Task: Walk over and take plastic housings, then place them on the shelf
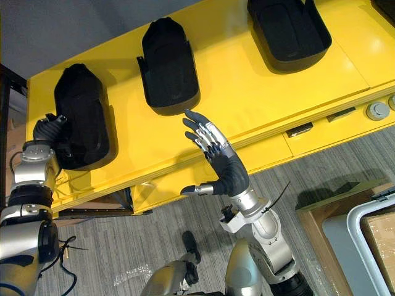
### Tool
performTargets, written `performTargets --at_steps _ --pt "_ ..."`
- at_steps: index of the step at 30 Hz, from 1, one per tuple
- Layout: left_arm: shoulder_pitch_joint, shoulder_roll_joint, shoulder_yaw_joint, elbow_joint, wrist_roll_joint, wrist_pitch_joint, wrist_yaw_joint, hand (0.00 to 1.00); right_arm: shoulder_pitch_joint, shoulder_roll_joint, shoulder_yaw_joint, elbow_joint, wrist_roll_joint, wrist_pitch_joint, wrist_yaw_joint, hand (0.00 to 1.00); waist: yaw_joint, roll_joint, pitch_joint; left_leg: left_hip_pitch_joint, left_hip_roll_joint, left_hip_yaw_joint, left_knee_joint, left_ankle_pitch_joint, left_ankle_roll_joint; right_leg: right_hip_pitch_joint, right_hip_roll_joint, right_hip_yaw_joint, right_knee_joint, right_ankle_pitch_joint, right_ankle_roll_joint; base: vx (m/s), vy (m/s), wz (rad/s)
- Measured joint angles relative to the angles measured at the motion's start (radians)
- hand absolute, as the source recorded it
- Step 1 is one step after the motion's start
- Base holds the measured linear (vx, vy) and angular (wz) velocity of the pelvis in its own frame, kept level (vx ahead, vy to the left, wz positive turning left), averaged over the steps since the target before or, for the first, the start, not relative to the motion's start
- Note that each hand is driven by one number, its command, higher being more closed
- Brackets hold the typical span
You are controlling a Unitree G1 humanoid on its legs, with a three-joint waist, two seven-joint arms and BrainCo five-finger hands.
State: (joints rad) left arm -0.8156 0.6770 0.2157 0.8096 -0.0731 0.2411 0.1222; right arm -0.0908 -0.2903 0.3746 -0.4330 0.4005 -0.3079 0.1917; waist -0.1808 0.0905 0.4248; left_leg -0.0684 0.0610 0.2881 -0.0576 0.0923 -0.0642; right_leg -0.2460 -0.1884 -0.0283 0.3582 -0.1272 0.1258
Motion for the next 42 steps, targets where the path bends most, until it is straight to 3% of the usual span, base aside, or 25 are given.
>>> performTargets --at_steps 4,8,11,12,15,18,19,22,25,26,29,32,33,35,38,42 --pt "-0.031 0.012 0.000 0.006 -0.008 0.000 0.035 0.00 -0.001 -0.001 -0.010 -0.024 0.020 0.000 0.002 0.00 -0.005 -0.009 0.015 -0.002 0.000 0.017 -0.001 -0.001 0.000 -0.005 0.001 0.011 -0.011 0.009 0.005 0.01 -0.002 -0.08" --pt "-0.070 0.025 0.000 0.010 -0.012 -0.024 0.143 0.00 0.000 0.000 -0.020 -0.024 0.038 -0.016 0.004 0.00 -0.002 -0.021 0.027 -0.005 0.005 0.034 -0.001 -0.002 0.001 -0.004 0.010 0.024 -0.040 0.031 0.005 0.01 0.008 -0.10" --pt "-0.115 0.042 0.000 0.011 -0.039 -0.111 0.270 0.00 0.019 0.000 -0.022 -0.024 0.038 -0.050 0.011 0.00 -0.002 -0.029 0.044 -0.004 0.009 0.035 0.000 -0.002 0.001 0.004 0.015 0.025 -0.055 0.042 0.006 -0.01 0.001 -0.04" --pt "-0.129 0.043 -0.004 0.010 -0.039 -0.183 0.335 0.00 0.032 -0.002 -0.027 -0.023 0.037 -0.068 0.023 0.00 -0.002 -0.029 0.044 -0.002 0.009 0.033 0.002 -0.002 0.001 0.008 0.014 0.025 -0.057 0.043 0.006 0.00 0.000 0.00" --pt "-0.138 0.045 -0.027 -0.032 -0.036 -0.283 0.412 0.00 0.055 0.001 -0.036 -0.021 0.035 -0.101 0.033 0.00 -0.003 -0.029 0.044 0.015 0.007 0.022 -0.001 -0.002 0.001 0.040 0.015 0.008 -0.071 0.043 0.006 0.03 0.001 0.09" --pt "-0.107 0.046 -0.050 -0.176 -0.019 -0.387 0.489 0.00 0.071 0.000 -0.051 -0.017 0.034 -0.134 0.050 0.00 0.003 -0.030 0.043 0.065 0.008 0.017 -0.006 -0.004 0.004 0.109 0.016 -0.010 -0.099 0.043 0.006 0.03 -0.001 0.08" --pt "-0.062 0.046 -0.049 -0.307 0.017 -0.435 0.508 0.00 0.070 0.000 -0.051 -0.012 0.031 -0.150 0.050 0.00 0.003 -0.028 0.039 0.086 0.009 0.001 -0.012 -0.005 0.004 0.146 0.015 -0.030 -0.116 0.043 0.006 0.02 -0.003 0.18" --pt "0.075 0.018 -0.030 -0.564 0.058 -0.488 0.499 0.00 0.069 0.002 -0.049 0.010 0.011 -0.152 0.048 0.00 0.013 -0.024 -0.005 0.103 0.010 -0.017 -0.021 -0.006 0.003 0.189 0.016 -0.058 -0.144 0.044 0.008 0.05 0.000 0.24" --pt "0.336 -0.139 0.003 -0.880 0.079 -0.501 0.418 0.00 0.069 0.012 -0.046 0.048 -0.044 -0.149 0.030 0.00 0.048 -0.020 -0.116 0.129 0.012 -0.044 -0.022 -0.014 -0.007 0.268 0.016 -0.111 -0.204 0.045 0.009 0.13 -0.001 0.39" --pt "0.480 -0.225 0.005 -1.003 0.080 -0.504 0.360 0.00 0.069 0.022 -0.048 0.050 -0.073 -0.149 0.013 0.00 0.071 -0.022 -0.161 0.145 0.013 -0.069 -0.022 -0.017 -0.011 0.314 0.017 -0.141 -0.230 0.045 0.009 0.09 -0.015 0.43" --pt "0.758 -0.393 -0.013 -1.223 0.067 -0.529 0.228 0.00 0.067 0.032 -0.058 0.051 -0.103 -0.148 -0.019 0.00 0.119 -0.029 -0.204 0.154 0.013 -0.116 -0.022 -0.018 -0.011 0.369 0.019 -0.198 -0.257 0.045 0.009 0.05 -0.022 0.50" --pt "0.948 -0.503 -0.082 -1.330 0.030 -0.541 0.139 0.00 0.073 0.050 -0.083 0.051 -0.096 -0.145 -0.030 0.00 0.148 -0.034 -0.209 0.155 0.011 -0.146 -0.023 -0.018 -0.012 0.402 0.016 -0.245 -0.268 0.045 0.009 -0.06 -0.004 0.43" --pt "1.027 -0.542 -0.112 -1.349 -0.001 -0.544 0.104 0.00 0.077 0.061 -0.093 0.052 -0.078 -0.143 -0.021 1.00 0.164 -0.038 -0.216 0.153 0.005 -0.156 -0.028 -0.018 -0.011 0.408 0.016 -0.254 -0.272 0.045 0.009 -0.08 0.010 0.26" --pt "1.118 -0.585 -0.135 -1.345 -0.017 -0.544 0.100 0.00 0.090 0.086 -0.091 0.054 -0.056 -0.141 -0.006 1.00 0.170 -0.048 -0.242 0.135 0.003 -0.174 -0.029 -0.017 -0.011 0.417 0.016 -0.283 -0.286 0.042 0.005 -0.08 0.002 0.37" --pt "1.162 -0.613 -0.137 -1.327 -0.053 -0.544 0.173 0.00 0.090 0.100 -0.046 0.061 -0.051 -0.142 0.001 1.00 0.190 -0.064 -0.261 0.119 0.002 -0.188 -0.029 -0.003 -0.007 0.417 0.016 -0.306 -0.293 0.043 0.006 -0.05 -0.008 0.26" --pt "1.213 -0.652 -0.159 -1.154 -0.075 -0.547 0.209 0.00 0.067 0.126 0.047 0.138 -0.051 -0.129 -0.083 1.00 0.213 -0.099 -0.290 0.082 -0.004 -0.238 -0.030 0.018 -0.013 0.416 0.019 -0.358 -0.299 0.058 0.011 0.00 -0.023 0.35"
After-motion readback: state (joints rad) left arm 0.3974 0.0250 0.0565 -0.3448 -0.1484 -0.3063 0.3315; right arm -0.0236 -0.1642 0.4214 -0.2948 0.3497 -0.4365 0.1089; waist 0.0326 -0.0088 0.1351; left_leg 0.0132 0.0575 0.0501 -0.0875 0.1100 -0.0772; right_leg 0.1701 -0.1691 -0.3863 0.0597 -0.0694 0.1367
